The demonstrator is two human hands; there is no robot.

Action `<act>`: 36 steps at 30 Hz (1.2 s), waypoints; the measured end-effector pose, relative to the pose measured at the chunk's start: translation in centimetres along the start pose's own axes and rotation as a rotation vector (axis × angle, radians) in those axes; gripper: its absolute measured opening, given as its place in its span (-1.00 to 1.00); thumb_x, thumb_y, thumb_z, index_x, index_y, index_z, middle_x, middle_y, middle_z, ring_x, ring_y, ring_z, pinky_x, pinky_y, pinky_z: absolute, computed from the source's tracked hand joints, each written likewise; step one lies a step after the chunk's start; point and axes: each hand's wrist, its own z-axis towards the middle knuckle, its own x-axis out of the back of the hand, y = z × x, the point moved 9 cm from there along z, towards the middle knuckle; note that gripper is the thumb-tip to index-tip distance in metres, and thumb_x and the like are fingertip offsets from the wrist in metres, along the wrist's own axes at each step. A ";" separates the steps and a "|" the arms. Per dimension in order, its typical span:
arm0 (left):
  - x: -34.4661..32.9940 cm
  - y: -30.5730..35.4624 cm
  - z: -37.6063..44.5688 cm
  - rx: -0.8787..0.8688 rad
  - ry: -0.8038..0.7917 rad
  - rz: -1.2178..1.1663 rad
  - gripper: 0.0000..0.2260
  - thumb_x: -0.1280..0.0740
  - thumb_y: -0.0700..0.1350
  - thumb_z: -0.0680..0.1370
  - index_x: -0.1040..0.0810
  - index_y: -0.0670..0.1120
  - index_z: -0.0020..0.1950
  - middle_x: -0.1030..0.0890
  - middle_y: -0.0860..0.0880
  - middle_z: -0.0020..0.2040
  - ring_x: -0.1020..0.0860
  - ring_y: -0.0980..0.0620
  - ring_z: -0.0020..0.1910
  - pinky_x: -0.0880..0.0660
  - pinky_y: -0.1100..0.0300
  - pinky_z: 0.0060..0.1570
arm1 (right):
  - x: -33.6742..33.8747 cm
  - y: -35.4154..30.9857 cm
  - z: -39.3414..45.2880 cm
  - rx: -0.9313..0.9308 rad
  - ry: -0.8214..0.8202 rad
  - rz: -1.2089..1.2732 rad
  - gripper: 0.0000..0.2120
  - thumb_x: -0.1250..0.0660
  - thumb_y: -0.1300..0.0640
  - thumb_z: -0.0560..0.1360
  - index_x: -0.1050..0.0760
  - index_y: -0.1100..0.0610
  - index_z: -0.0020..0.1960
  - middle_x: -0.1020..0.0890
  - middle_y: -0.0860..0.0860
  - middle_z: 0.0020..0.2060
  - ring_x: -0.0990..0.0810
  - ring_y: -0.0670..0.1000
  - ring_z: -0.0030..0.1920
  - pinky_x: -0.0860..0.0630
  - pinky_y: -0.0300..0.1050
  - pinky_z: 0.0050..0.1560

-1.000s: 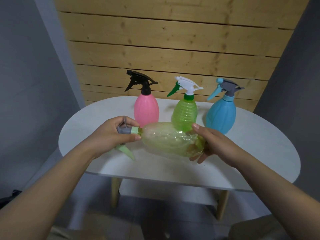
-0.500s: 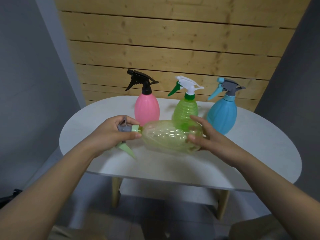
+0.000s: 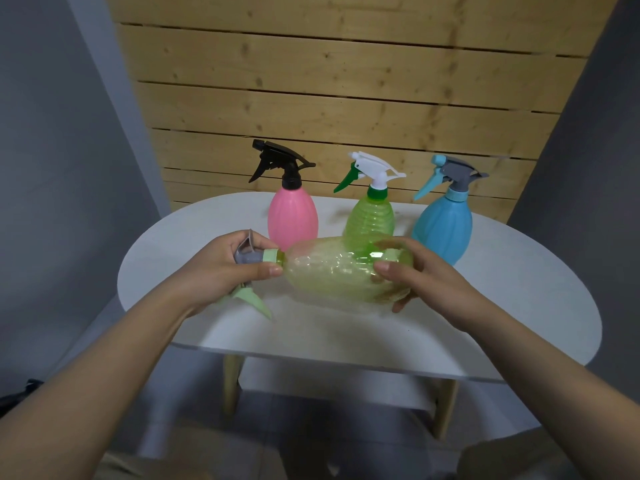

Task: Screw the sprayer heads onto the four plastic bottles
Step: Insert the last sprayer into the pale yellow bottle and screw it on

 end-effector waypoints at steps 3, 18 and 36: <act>0.1 0.4 -0.1 -0.028 -0.002 0.024 -0.82 -0.47 -0.24 0.35 -0.55 -0.09 -0.11 -0.65 0.18 -0.27 -0.54 0.29 -0.36 -0.44 0.41 -0.41 | -0.3 0.5 0.1 -0.053 -0.008 0.050 -0.50 -0.38 -0.18 0.27 -0.50 0.04 0.14 -0.64 0.16 -0.12 -0.70 0.17 -0.27 -0.55 -0.11 -0.41; 2.4 2.0 -1.1 -0.049 -0.029 0.250 -0.67 -0.57 0.01 0.14 -0.64 0.09 -0.13 -0.65 0.08 -0.13 -0.57 0.23 -0.24 -0.46 0.44 -0.32 | -4.1 1.1 0.3 -0.149 -0.370 -0.242 -0.41 -0.50 -0.18 0.17 -0.44 -0.17 0.17 -0.60 -0.10 0.11 -0.58 -0.18 0.06 -0.49 -0.29 0.08; 9.4 -4.4 0.5 0.141 0.342 -0.152 -0.62 -0.33 0.13 0.48 -0.47 0.01 0.24 -0.62 0.01 0.09 -0.61 0.09 0.03 -0.57 0.13 0.01 | -19.8 -2.7 10.4 0.049 -0.220 0.376 -0.35 -0.36 -0.07 0.43 -0.22 0.01 0.45 -0.46 0.14 0.34 -0.50 0.18 0.28 -0.41 0.26 0.29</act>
